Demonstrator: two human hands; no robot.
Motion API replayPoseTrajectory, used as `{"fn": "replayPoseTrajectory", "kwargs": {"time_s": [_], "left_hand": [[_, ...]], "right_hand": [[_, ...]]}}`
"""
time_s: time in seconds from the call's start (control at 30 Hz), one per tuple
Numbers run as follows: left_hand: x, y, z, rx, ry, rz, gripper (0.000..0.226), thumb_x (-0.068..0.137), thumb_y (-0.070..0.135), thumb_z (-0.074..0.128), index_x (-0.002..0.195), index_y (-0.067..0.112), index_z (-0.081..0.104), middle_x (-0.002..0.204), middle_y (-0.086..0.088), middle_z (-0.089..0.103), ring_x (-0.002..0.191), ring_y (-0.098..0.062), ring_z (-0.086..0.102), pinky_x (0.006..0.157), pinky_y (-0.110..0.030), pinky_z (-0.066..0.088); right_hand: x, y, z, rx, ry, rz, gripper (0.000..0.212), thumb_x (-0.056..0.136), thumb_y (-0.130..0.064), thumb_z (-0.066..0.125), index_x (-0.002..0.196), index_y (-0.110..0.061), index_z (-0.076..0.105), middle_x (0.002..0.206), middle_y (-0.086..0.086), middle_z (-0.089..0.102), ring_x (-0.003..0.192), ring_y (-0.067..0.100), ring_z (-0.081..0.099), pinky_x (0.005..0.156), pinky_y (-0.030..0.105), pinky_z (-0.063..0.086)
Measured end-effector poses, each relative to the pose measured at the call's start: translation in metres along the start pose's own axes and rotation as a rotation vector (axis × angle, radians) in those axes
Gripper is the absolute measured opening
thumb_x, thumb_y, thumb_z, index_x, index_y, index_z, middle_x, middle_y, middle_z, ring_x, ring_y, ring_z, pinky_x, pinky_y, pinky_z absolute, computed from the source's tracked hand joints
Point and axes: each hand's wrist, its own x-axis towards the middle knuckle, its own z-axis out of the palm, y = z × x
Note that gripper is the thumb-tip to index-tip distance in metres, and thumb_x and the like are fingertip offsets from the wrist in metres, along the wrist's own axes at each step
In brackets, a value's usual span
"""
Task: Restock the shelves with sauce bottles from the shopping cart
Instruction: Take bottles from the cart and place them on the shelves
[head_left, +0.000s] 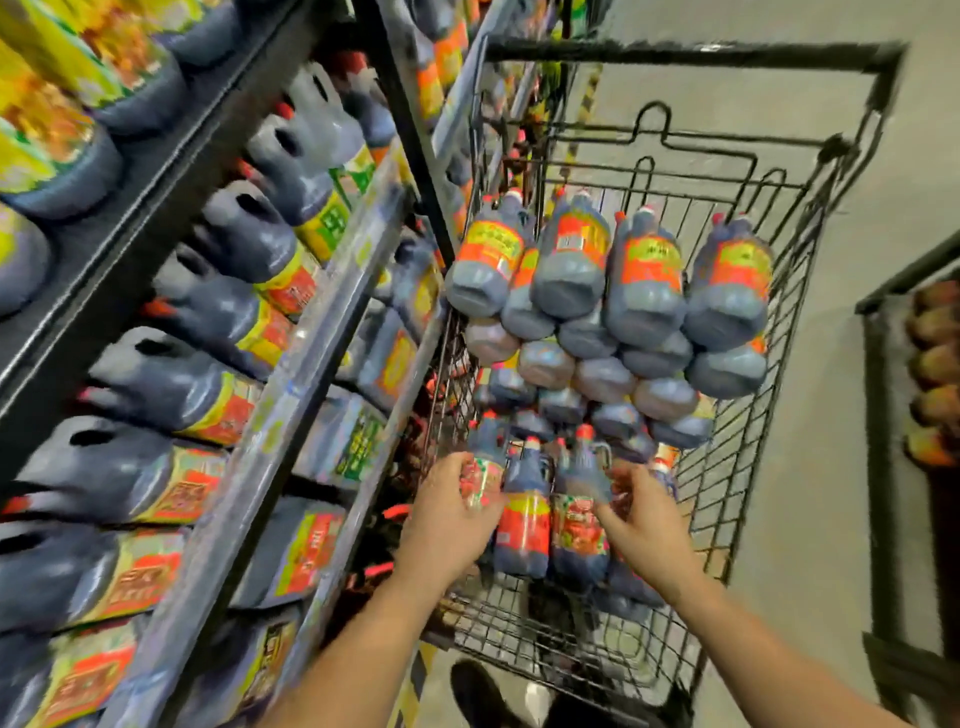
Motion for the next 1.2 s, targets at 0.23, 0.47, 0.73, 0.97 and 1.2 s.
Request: {"fn": "replayPoseTrajectory", "kwargs": {"time_s": [0.23,0.47,0.73,0.97,1.2], "left_hand": [[0.026,-0.027,0.036,0.096,-0.169,-0.113,0.054,0.086,0.034,0.071,0.133,0.021,0.048,0.126,0.003,0.054,0.114,-0.014,0.052,0.092,-0.028,0.042],[0.043,-0.053,0.052,0.173,-0.239,-0.178,0.06,0.086,0.034,0.071,0.138,0.019,0.046,0.132,0.002,0.053,0.117,-0.017,0.055,0.099,-0.038,0.047],[0.052,-0.07,0.062,0.18,-0.247,-0.227,0.056,0.085,0.033,0.072,0.134,0.021,0.048,0.126,0.002,0.056,0.11,-0.02,0.059,0.094,-0.043,0.052],[0.051,-0.082,0.072,0.191,-0.272,-0.237,0.047,0.085,0.035,0.07,0.125,0.02,0.051,0.121,0.001,0.055,0.108,-0.021,0.057,0.091,-0.044,0.051],[0.048,-0.082,0.093,0.237,-0.306,-0.232,0.041,0.088,0.042,0.065,0.122,0.025,0.048,0.114,0.007,0.047,0.107,-0.019,0.055,0.089,-0.039,0.05]], "right_hand": [[0.014,0.056,0.028,-0.214,-0.122,0.395,0.042,0.083,-0.04,0.07,0.104,-0.011,0.049,0.096,0.01,0.059,0.086,0.03,0.061,0.067,0.038,0.05],[0.045,0.064,0.068,-0.104,-0.234,0.621,0.071,0.073,-0.051,0.079,0.114,-0.008,0.039,0.106,0.01,0.064,0.094,0.029,0.063,0.066,0.031,0.043],[0.06,0.068,0.102,-0.112,-0.238,0.898,0.112,0.053,-0.063,0.086,0.133,-0.008,0.032,0.138,0.017,0.045,0.131,0.035,0.039,0.097,0.044,0.044],[0.057,0.065,0.106,-0.112,-0.135,0.882,0.103,0.05,-0.063,0.086,0.125,-0.01,0.04,0.124,0.012,0.052,0.126,0.033,0.04,0.093,0.043,0.045],[0.038,0.064,0.086,0.116,0.0,0.694,0.078,0.046,-0.055,0.087,0.104,-0.02,0.048,0.097,-0.002,0.065,0.09,0.02,0.064,0.074,0.035,0.053]]}}
